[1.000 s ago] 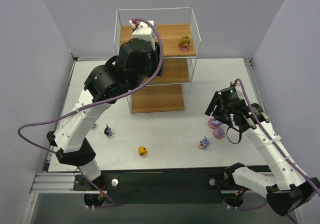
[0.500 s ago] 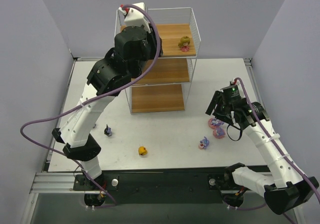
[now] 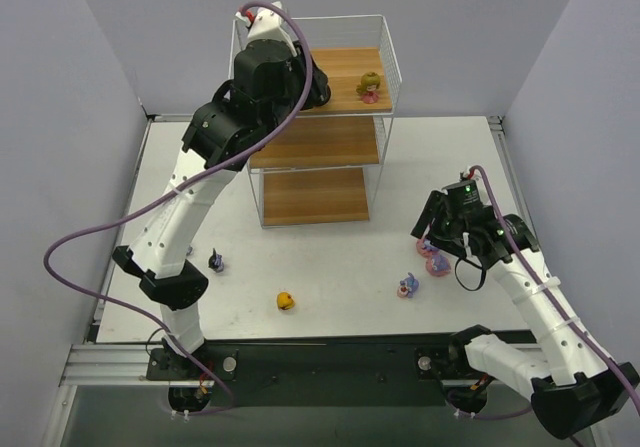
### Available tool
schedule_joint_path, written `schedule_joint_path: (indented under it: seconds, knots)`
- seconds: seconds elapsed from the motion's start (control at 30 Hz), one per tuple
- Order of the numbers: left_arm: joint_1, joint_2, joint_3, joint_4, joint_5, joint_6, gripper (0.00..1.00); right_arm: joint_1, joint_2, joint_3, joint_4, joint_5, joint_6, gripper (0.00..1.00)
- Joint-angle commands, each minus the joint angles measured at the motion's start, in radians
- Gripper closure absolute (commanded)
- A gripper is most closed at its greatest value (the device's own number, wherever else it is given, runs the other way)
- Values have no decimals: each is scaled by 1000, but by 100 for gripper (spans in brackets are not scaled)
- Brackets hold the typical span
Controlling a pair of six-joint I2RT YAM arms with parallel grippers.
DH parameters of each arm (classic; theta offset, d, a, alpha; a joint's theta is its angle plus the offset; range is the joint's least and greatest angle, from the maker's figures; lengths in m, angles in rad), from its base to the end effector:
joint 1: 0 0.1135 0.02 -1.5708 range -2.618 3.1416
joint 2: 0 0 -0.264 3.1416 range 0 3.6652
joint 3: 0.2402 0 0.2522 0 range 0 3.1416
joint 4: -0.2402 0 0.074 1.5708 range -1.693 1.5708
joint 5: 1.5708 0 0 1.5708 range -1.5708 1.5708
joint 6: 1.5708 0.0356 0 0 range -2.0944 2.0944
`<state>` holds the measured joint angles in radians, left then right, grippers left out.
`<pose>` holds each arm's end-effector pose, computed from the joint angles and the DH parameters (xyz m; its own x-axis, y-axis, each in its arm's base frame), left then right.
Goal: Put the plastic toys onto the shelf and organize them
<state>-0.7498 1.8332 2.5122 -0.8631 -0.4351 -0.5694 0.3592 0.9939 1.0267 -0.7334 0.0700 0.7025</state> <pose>0.2634 -0.2248 0.5495 -0.2825 -0.4050 -0.8696 0.1929 0.8640 -0.4650 0.1905 0.0689 0.3322 -0.6549 0.4426 -0.6126 0.1605 0.8735 0.4595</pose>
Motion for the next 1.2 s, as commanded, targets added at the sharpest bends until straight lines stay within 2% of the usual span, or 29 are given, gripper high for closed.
schedule_joint_path:
  seconds: [0.0,0.37,0.53,1.17]
  knots:
    - [15,9,36,7,44,-40,96,-6,-28,-22,-1,-7,14,36]
    - [15,44,71,-33,33,-49,91,-6,-35,-31,0,-16,8,36]
    - [18,44,73,-37,30,-44,81,-6,-35,-31,0,-22,6,36]
    - [73,63,71,-59,156,-61,62,-9,-47,-40,5,-19,9,36]
